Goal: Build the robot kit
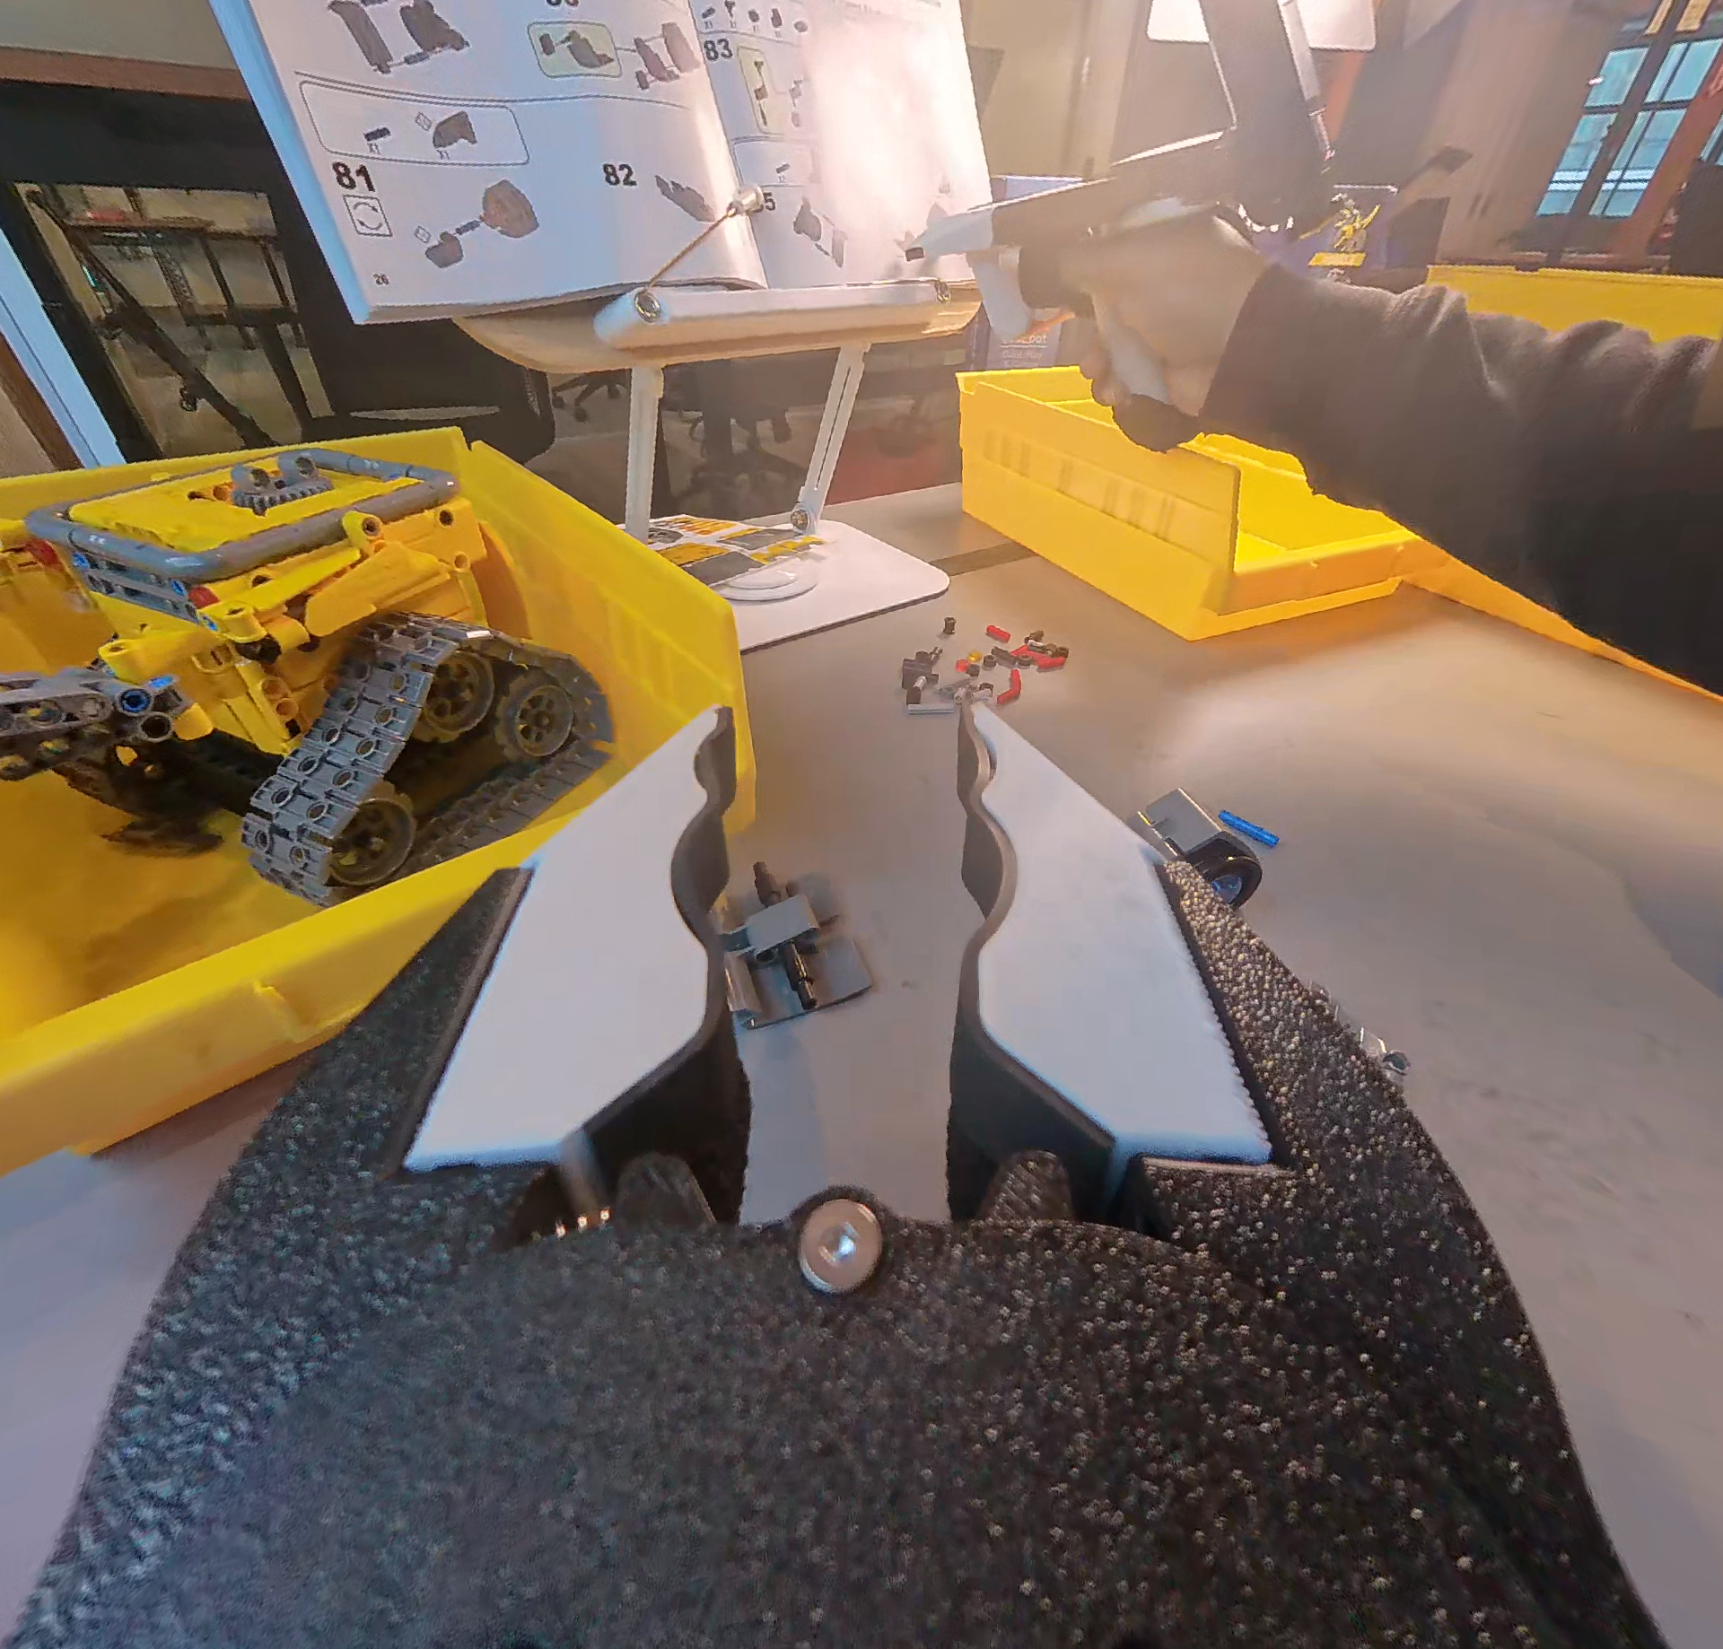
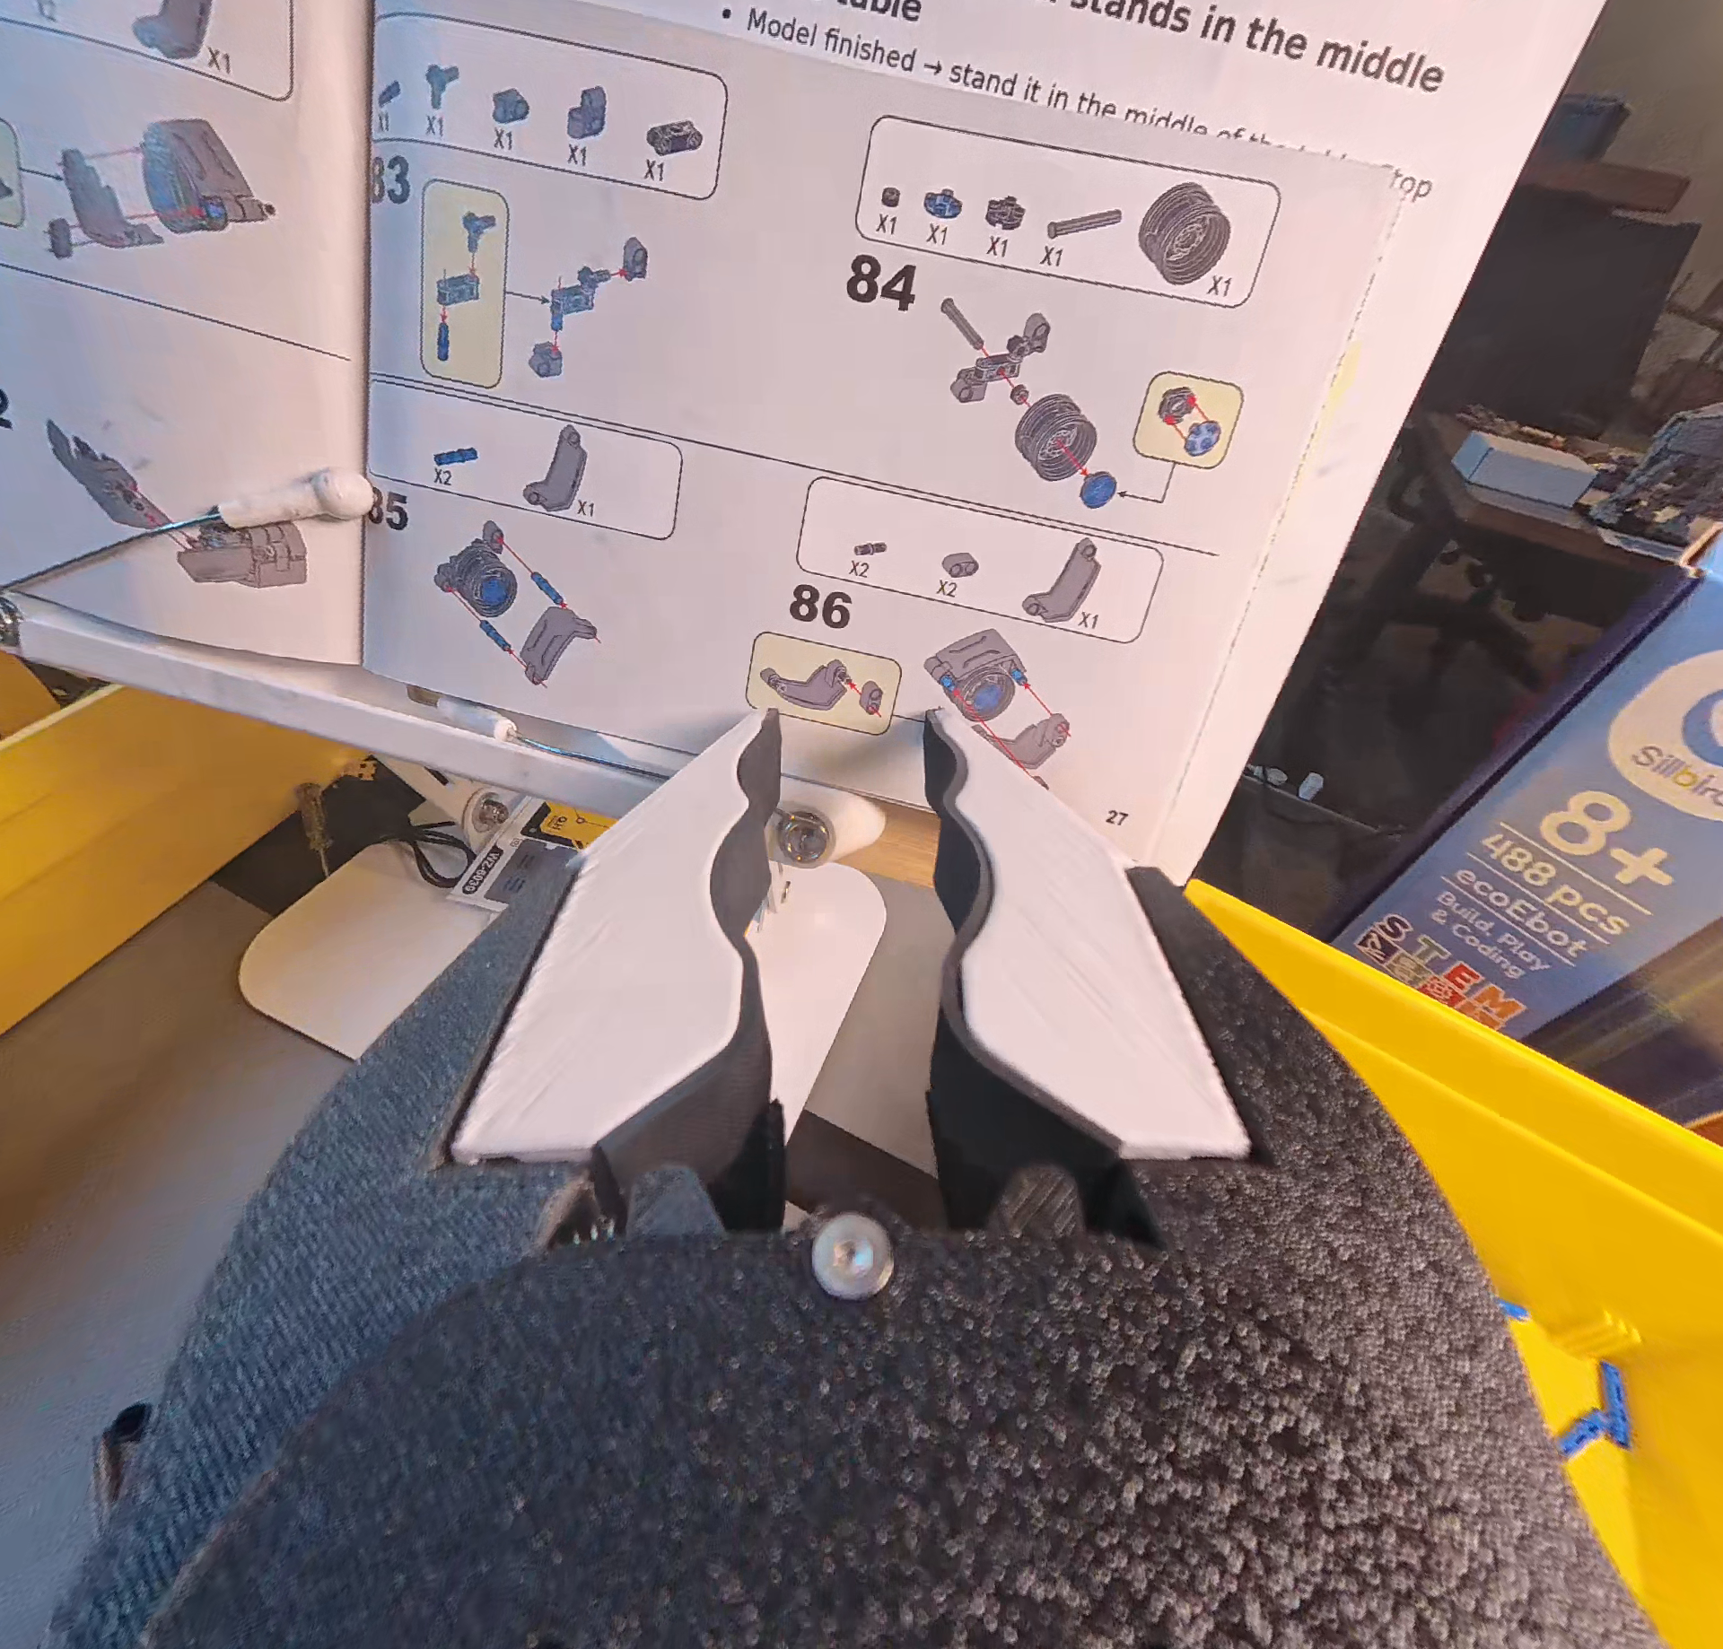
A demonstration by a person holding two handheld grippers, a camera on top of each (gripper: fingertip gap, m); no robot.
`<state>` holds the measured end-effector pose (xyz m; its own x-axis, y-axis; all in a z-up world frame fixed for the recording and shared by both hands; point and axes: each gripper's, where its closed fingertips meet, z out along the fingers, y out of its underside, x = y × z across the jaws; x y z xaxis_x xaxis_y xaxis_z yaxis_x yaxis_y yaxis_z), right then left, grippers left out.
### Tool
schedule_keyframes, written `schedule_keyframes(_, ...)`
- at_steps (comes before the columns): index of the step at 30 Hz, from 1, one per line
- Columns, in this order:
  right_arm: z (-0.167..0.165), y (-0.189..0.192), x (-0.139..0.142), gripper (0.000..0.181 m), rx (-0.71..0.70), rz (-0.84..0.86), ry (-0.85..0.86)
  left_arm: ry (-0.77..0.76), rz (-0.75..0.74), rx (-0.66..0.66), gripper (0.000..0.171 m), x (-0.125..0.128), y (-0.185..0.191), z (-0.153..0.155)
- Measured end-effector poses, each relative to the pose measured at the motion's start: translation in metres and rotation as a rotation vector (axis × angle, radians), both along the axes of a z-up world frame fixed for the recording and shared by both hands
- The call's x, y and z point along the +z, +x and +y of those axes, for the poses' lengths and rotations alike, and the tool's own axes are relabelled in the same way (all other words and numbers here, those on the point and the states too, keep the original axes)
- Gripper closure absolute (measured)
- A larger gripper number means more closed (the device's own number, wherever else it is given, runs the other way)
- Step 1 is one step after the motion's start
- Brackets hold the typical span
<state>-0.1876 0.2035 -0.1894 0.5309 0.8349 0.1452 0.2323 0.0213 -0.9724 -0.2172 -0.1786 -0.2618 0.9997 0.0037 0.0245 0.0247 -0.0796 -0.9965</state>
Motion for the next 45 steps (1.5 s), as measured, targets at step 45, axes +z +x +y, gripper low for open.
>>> schedule_keyframes(45, -0.161, -0.112, -0.001, 0.148, 0.412, 0.093, 0.091, -0.011, 0.016, 0.009, 0.125, -0.001, -0.001, 0.0)
